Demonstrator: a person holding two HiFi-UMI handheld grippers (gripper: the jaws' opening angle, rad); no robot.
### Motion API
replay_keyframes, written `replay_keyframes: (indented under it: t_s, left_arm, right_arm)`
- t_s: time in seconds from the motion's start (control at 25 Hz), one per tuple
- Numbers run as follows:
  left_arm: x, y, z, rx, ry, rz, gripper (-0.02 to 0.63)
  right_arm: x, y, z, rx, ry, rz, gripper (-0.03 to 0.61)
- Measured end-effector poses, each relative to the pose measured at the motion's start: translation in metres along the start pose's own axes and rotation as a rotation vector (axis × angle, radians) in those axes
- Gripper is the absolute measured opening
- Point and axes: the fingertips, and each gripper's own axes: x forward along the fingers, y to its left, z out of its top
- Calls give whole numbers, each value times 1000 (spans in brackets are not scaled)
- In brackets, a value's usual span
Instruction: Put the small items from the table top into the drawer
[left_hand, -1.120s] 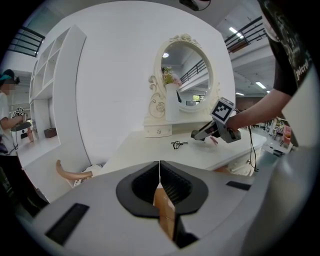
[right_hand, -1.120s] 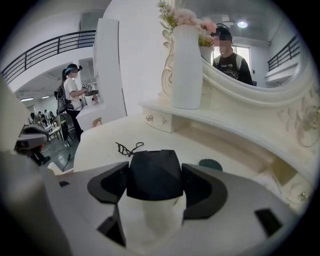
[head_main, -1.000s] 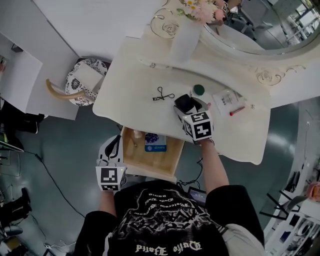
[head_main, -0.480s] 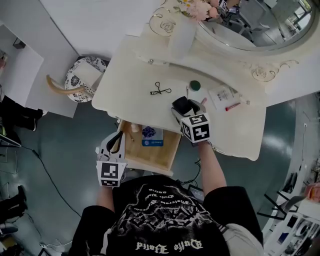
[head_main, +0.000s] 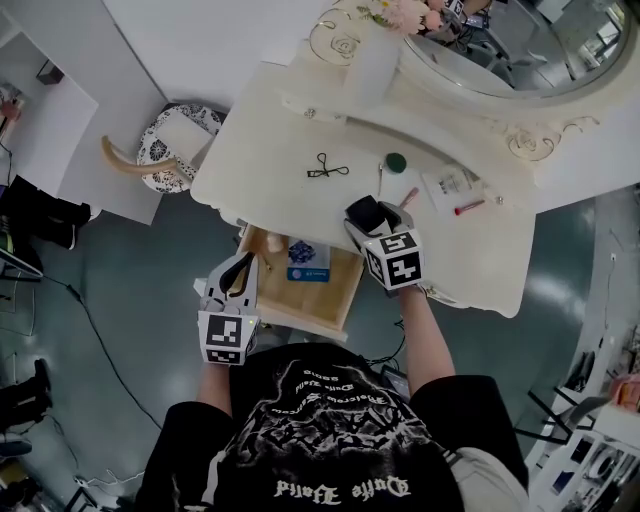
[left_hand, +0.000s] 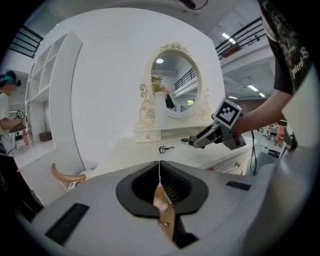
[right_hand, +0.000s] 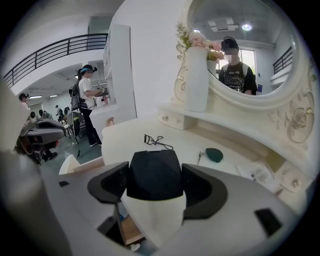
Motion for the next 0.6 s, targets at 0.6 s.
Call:
replay_keyframes:
  t_s: [0.6]
  left_arm:
    - [-10,-12,-4,-10,-2,10,18]
  right_arm:
    - [-15,39,-17,-18,-4,72,331]
